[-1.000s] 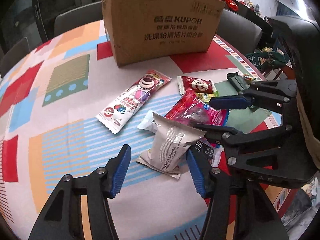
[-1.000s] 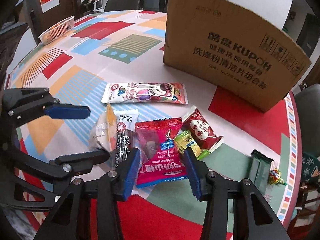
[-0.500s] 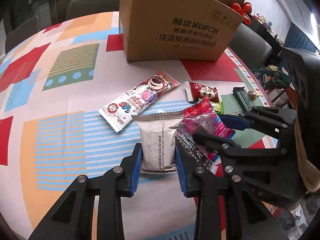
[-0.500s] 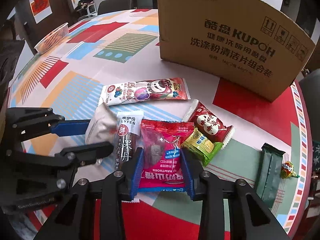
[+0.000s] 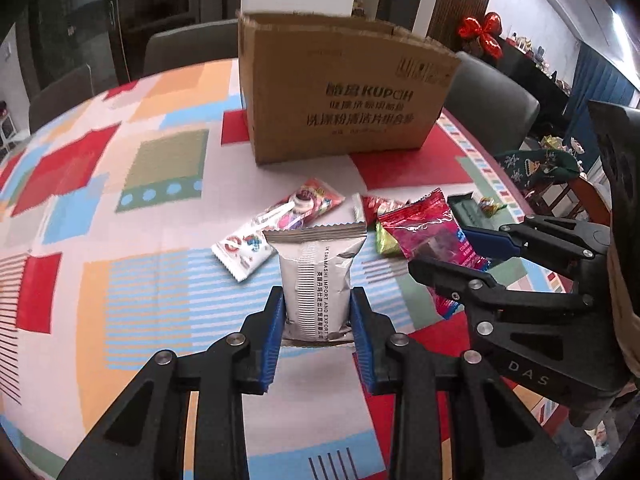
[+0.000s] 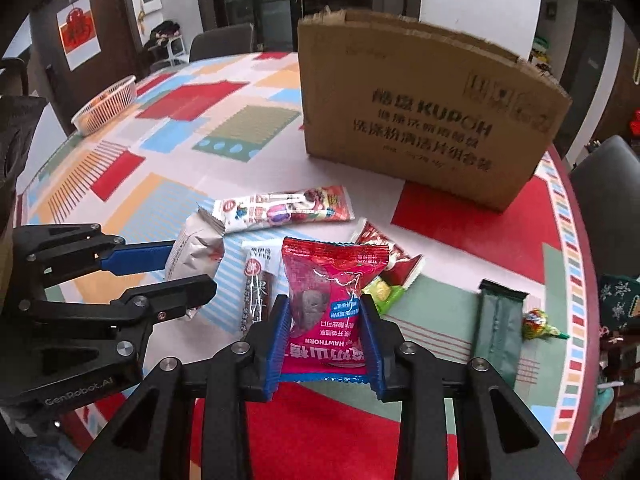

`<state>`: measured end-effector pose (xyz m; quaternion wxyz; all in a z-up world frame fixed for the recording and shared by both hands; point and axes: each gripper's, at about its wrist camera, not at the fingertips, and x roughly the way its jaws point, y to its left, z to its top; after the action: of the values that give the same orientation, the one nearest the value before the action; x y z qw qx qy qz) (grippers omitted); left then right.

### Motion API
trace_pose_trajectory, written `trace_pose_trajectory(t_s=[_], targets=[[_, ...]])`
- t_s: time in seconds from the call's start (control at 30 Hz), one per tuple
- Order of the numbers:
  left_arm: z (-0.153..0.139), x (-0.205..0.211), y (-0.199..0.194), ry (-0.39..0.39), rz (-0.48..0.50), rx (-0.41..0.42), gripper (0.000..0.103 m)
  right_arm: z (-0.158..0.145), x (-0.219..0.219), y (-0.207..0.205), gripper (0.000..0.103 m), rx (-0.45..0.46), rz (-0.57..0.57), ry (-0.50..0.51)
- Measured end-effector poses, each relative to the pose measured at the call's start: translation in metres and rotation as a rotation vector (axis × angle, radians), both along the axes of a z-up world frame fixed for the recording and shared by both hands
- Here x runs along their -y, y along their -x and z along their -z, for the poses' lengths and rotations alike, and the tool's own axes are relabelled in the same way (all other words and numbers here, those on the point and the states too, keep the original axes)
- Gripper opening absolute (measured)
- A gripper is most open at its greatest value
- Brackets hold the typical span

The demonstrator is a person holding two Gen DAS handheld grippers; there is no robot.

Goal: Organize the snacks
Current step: 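Carry both packets over the cardboard box and release them inside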

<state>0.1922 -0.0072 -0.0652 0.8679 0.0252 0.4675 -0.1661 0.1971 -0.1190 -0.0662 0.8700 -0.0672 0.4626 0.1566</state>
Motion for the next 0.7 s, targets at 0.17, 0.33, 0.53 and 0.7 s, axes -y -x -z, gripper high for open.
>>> trace_pose_trajectory(t_s=[0.17, 0.33, 0.53, 0.7], targets=[[-0.024, 0.003, 0.001, 0.005, -0.009, 0.053, 0.033, -0.022, 0.007, 0.005, 0.035, 0.051, 0.019, -0.023], [-0.052, 0.006, 0.000, 0.011, -0.012, 0.112, 0.033, -0.049, 0.015, 0.009, 0.035, 0.118, 0.044, -0.045], [-0.081, 0.010, -0.006, 0.023, -0.016, 0.176, 0.033, -0.082, 0.022, 0.007, 0.035, 0.202, 0.068, -0.069], [-0.104, 0.013, -0.015, 0.034, -0.022, 0.224, 0.033, -0.110, 0.029, 0.003, 0.035, 0.264, 0.089, -0.097]])
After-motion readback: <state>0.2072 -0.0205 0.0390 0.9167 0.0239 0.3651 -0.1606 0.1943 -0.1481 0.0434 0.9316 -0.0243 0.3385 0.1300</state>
